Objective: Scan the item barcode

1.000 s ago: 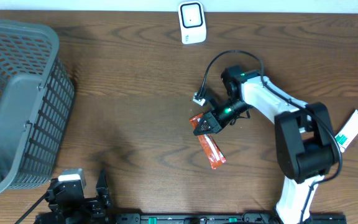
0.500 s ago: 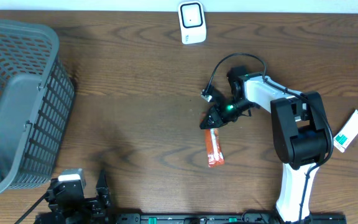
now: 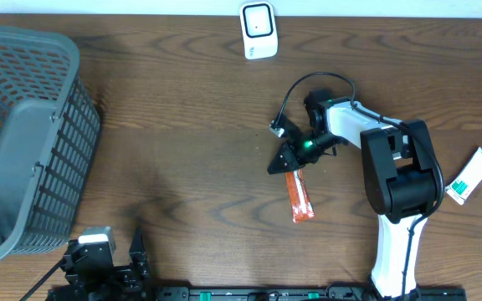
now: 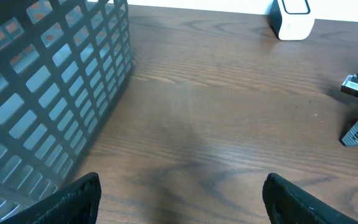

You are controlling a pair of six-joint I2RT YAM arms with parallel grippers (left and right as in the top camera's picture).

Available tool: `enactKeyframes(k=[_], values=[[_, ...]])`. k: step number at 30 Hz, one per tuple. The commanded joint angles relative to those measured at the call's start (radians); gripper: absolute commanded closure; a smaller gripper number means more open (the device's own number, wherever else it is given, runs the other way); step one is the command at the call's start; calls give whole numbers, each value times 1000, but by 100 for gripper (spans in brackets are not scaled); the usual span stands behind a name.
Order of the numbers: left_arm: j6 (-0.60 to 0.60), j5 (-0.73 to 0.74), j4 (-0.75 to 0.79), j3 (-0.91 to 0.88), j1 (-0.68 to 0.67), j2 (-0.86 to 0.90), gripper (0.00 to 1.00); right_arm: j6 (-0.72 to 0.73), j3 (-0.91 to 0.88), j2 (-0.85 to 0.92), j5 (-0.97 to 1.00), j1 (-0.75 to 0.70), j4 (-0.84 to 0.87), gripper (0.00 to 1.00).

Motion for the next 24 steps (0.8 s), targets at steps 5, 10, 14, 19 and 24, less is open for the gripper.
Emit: enactKeyframes(k=[5, 10, 14, 19, 24], values=[[-1, 6, -1, 3, -3, -6, 16, -186, 0, -105, -114, -5, -135, 99], [-1, 6, -1, 3, -3, -6, 16, -208, -3, -121, -139, -13, -185, 99], [-1, 6, -1, 3, -3, -6, 16, -261, -26, -113, -142, -29, -194, 99], [-1, 6, -1, 3, -3, -6, 16, -283, -30, -69, -156, -71, -191, 99], [-1, 6, -1, 3, -3, -6, 16, -354, -31, 20, -211, -124, -190, 99]])
